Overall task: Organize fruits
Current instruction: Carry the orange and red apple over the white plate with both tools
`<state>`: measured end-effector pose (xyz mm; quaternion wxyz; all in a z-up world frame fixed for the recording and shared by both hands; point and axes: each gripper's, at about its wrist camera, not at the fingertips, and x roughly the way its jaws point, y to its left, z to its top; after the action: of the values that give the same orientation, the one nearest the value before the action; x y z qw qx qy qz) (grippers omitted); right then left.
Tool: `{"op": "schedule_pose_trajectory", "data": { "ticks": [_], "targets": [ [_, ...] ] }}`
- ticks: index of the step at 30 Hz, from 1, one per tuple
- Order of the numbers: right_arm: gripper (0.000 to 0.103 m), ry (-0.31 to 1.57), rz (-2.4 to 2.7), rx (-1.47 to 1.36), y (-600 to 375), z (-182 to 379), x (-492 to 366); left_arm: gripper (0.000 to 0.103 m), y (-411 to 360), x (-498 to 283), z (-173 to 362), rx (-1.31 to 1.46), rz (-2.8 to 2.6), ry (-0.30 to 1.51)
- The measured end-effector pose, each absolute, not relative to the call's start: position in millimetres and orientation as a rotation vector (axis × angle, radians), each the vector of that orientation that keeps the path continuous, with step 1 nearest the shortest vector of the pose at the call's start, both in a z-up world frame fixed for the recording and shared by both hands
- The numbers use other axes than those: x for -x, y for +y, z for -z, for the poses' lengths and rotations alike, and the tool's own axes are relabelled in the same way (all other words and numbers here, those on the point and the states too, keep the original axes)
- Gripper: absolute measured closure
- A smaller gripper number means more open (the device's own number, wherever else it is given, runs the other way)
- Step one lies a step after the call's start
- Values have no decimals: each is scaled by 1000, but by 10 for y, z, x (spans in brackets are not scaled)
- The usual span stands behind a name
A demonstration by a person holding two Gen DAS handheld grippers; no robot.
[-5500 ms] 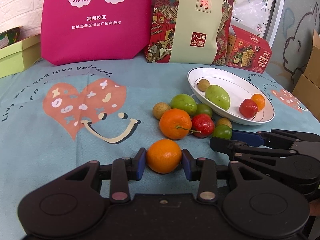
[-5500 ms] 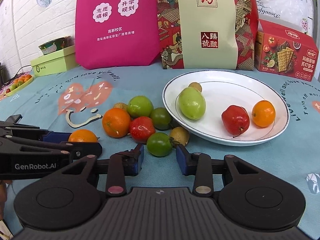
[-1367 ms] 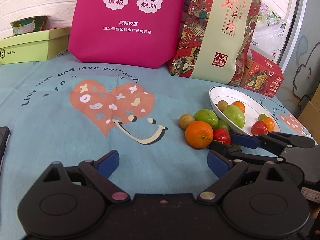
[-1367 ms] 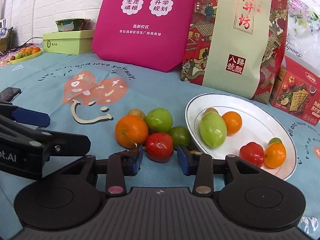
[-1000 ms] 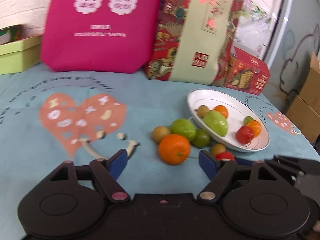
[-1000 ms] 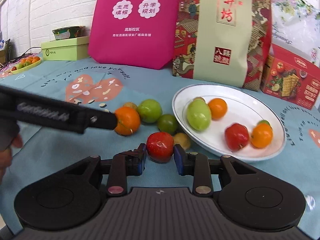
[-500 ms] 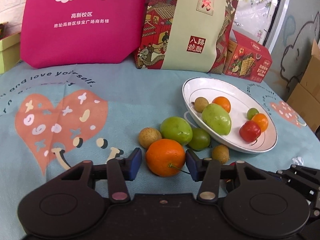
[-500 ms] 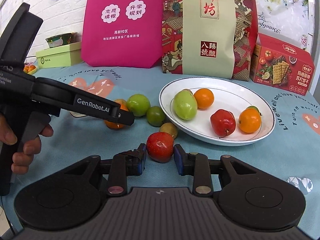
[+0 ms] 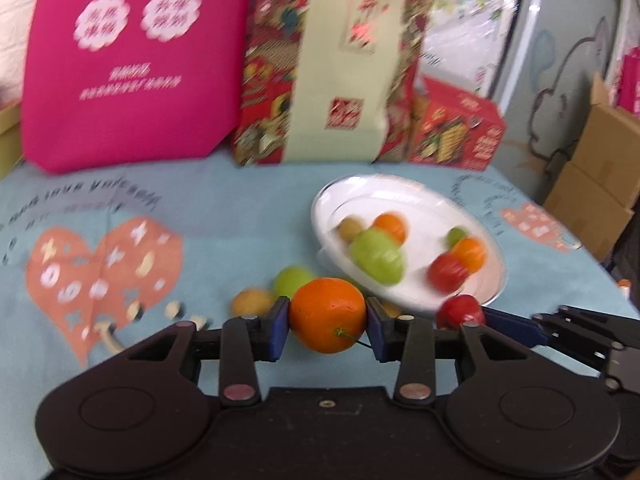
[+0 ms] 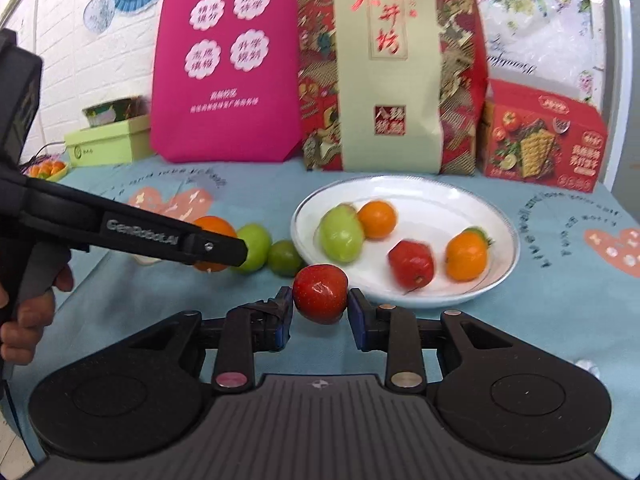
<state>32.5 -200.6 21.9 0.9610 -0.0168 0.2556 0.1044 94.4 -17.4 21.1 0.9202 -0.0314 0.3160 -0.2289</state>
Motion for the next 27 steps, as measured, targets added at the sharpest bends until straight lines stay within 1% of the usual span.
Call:
{"op": "schedule_pose_trajectory", "data": {
  "ticks": [7,11,16,27],
  "targets": [
    [50,435,-129,52,-2291,-419,-598,0,-542,-1164,-549,24,550,588],
    [50,425,-107,18,-2443,-458,-803,0,-720,-1434,-611,29,556,589],
    [50,454,-115,-9,-2550,-414,-1094,0,-886,-1785,-520,28,551,639],
    [50,553,-134,19,-2600,-153,-1547,0,-1098,-2263,-213,6,558,708]
  ]
}}
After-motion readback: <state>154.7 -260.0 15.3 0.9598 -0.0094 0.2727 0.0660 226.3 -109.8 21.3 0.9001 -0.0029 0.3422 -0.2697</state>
